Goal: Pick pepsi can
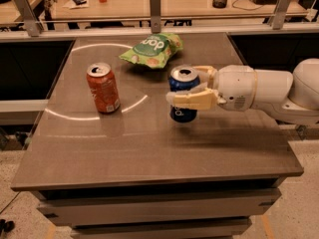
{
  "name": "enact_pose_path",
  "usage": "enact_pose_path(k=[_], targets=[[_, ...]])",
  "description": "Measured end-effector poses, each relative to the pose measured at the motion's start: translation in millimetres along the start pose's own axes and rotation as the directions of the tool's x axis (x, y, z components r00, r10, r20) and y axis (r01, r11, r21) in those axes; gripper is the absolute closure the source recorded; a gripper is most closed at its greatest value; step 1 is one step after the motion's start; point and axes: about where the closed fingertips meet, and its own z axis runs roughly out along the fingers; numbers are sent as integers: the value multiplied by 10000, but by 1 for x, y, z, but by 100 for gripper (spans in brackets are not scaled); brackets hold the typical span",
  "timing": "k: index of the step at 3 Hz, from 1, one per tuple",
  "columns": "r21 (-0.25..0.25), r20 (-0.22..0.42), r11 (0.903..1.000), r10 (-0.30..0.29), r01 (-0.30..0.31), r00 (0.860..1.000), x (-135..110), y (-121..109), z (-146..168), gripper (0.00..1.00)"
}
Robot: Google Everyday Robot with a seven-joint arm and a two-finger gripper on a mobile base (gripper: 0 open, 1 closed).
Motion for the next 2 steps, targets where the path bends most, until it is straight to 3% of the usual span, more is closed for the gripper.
enact_pose_path(k=[1, 2], targets=[[20, -50, 9997, 257, -257, 9997, -43, -5, 6, 100], [18, -49, 9997, 262, -262, 9996, -43, -5, 6, 100]])
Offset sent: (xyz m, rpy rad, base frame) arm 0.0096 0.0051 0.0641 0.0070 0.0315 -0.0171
